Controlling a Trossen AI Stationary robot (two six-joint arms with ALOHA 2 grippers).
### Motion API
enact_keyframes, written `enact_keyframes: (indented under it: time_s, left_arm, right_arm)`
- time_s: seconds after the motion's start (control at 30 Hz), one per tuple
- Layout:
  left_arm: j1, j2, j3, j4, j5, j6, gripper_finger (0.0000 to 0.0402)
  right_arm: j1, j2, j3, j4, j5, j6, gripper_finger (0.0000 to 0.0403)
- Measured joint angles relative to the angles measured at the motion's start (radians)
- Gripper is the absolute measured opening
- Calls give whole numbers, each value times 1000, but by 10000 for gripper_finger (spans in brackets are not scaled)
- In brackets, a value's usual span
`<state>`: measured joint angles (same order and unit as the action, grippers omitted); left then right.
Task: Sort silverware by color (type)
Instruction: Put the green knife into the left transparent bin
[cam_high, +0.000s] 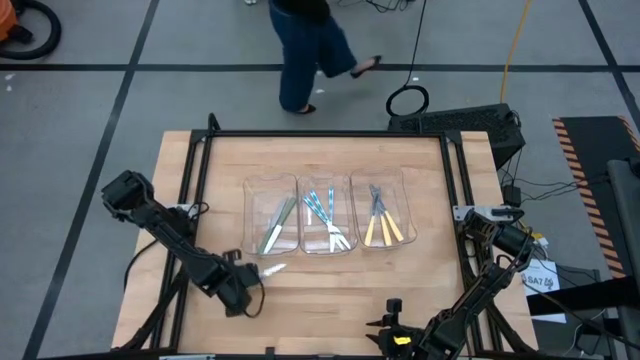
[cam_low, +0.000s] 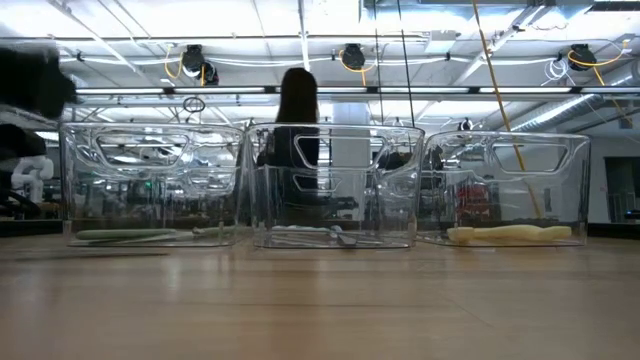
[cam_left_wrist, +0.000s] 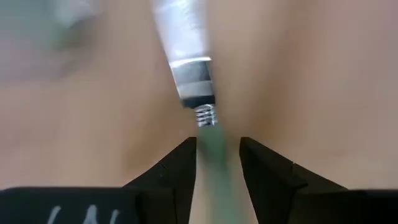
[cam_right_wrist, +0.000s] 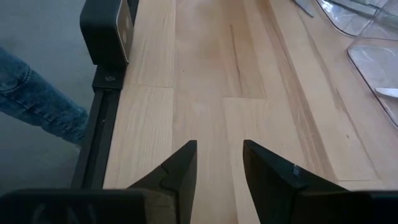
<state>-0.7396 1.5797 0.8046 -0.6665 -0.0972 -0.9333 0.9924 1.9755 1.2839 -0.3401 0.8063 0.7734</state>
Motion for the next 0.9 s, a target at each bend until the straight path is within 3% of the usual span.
enact_keyframes:
  time_s: [0.27, 0.5, 0.67, 0.9]
  left_arm:
    - [-9, -3, 58, 146, -62, -26, 110]
    - [-47, -2, 54, 61, -135, -201, 70]
    - [-111, 5, 54, 63, -160, -339, 65]
    - [-192, 10, 54, -32, -295, -474, 65]
  right_arm:
    - [-13, 0, 0, 32, 3, -34, 122]
    - [-47, 0, 0, 116, 3, -126, 122]
    - [-66, 0, 0, 151, 3, -170, 122]
    - [-93, 5, 0, 161, 2, -188, 122]
